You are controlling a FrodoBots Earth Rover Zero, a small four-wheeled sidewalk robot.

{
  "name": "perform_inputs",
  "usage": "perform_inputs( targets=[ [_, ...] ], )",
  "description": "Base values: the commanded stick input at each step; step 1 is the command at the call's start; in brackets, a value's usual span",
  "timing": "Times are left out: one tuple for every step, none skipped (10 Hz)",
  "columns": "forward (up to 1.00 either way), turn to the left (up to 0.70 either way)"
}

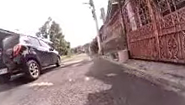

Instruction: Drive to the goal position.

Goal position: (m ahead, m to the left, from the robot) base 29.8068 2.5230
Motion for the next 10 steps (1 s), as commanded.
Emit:
perform_inputs(
  targets=[
    [0.85,0.00],
    [0.85,0.00],
    [0.85,0.00],
    [0.85,0.00],
    [0.85,0.00],
    [0.85,0.00],
    [0.85,0.00],
    [0.85,0.00],
    [0.85,0.00],
    [0.85,0.00]
  ],
)
